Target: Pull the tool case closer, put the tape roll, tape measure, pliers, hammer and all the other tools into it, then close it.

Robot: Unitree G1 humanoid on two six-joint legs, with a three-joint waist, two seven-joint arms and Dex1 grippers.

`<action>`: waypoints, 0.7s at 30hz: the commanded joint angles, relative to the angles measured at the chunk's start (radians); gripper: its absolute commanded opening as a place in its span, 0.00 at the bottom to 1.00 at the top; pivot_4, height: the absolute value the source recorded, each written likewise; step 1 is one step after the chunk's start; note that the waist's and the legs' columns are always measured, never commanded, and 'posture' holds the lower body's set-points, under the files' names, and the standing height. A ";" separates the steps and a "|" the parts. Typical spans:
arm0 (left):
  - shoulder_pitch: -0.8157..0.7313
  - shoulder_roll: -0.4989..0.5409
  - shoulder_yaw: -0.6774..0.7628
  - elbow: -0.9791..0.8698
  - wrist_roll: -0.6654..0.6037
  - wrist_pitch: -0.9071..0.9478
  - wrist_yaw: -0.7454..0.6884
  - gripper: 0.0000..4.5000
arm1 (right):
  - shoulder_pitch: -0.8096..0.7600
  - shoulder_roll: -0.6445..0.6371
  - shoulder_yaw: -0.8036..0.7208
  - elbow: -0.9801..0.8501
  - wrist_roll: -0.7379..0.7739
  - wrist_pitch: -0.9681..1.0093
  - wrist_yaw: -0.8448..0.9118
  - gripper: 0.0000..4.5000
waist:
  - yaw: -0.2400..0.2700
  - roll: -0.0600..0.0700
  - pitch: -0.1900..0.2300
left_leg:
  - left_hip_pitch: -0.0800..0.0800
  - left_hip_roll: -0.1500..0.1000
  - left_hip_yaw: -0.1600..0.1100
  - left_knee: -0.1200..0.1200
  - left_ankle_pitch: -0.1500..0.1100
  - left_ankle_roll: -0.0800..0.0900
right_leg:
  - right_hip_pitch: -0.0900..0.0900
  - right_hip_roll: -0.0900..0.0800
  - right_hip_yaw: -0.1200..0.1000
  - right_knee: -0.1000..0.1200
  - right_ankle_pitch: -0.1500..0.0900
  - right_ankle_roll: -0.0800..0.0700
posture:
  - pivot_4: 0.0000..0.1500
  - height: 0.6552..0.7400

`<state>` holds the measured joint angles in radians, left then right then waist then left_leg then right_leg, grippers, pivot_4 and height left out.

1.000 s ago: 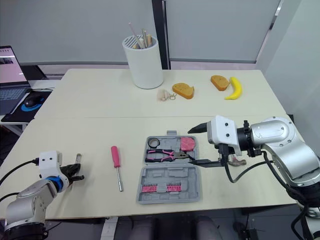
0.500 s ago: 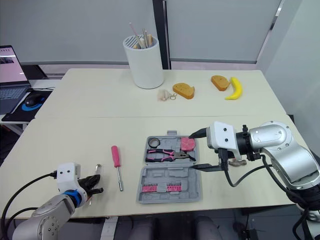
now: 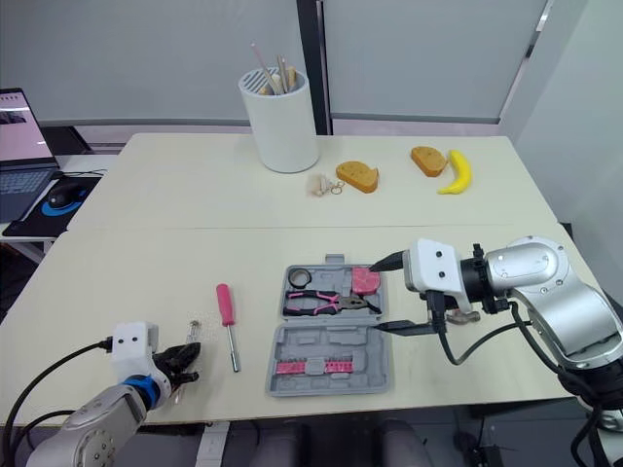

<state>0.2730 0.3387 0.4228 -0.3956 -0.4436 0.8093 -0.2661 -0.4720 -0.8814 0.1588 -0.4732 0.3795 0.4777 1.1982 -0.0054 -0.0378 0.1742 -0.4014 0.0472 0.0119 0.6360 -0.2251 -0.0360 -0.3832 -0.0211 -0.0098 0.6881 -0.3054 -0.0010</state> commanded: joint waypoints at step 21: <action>-0.510 0.812 -0.378 0.829 0.334 -1.553 -1.243 0.99 | 0.038 0.028 -0.011 -0.208 0.083 0.169 -0.156 1.00 | 0.005 0.002 0.001 | -0.003 0.000 0.006 -0.006 0.000 0.000 | -0.004 -0.001 0.000 -0.007 0.000 -0.002 | 1.00 1.00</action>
<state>-0.1913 1.1252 0.0929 0.3465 -0.1456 -0.5621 -1.4228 -0.4344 -0.8534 0.1619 -0.6389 0.4493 0.6395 1.0598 -0.0007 -0.0356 0.1753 -0.4057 0.0475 0.0178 0.6298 -0.2252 -0.0358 -0.3891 -0.0216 -0.0098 0.6808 -0.3053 -0.0028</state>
